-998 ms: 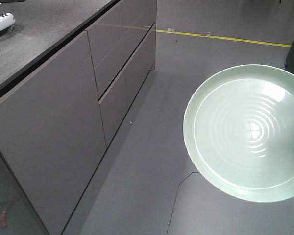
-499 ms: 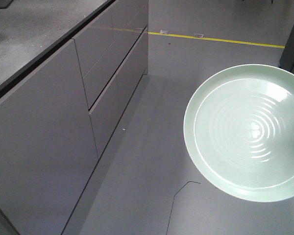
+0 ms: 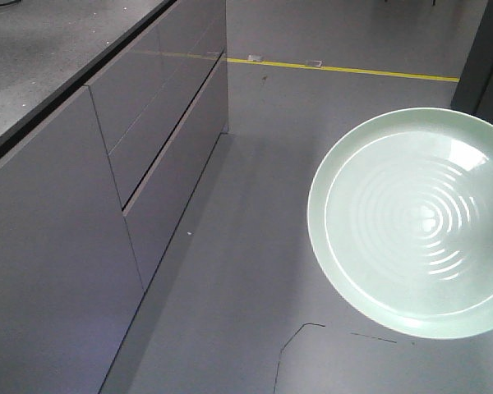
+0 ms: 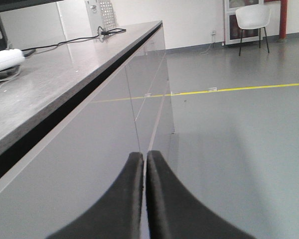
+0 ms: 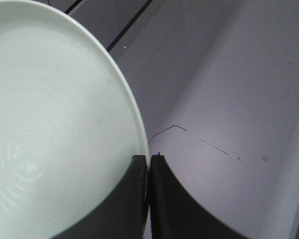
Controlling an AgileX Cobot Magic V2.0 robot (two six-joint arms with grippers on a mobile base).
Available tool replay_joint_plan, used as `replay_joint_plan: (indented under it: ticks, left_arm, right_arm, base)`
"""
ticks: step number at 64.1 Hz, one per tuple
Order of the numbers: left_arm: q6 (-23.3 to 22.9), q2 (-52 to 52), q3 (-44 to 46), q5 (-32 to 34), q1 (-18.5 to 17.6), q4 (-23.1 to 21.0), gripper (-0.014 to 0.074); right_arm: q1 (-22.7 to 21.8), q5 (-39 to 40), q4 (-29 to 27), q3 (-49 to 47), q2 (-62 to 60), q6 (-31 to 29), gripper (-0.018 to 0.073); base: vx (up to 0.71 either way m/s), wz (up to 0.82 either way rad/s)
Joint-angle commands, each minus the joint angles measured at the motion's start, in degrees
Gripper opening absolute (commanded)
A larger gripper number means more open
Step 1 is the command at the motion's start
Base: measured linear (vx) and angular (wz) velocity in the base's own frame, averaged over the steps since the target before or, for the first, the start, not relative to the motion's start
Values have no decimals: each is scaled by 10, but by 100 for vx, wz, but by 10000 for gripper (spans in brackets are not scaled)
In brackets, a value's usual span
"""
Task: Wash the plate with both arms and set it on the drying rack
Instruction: 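Drive along the aisle carrying the plate in the right gripper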
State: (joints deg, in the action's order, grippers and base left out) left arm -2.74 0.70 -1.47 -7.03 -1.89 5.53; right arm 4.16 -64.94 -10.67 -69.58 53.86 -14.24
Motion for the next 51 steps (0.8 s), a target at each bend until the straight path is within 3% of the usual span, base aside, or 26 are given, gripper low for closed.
replay_joint_plan:
  ticks: [1, 51]
  left_arm:
    - [-6, 8, -15, 39, -3, -1, 3]
    - [-6, 8, -15, 39, -3, -1, 3]
  right_arm:
    - [-4, 36, -6, -15, -4, 2, -8]
    - [-4, 36, -6, -15, -4, 2, -8]
  base:
    - [18, -11]
    - [19, -9]
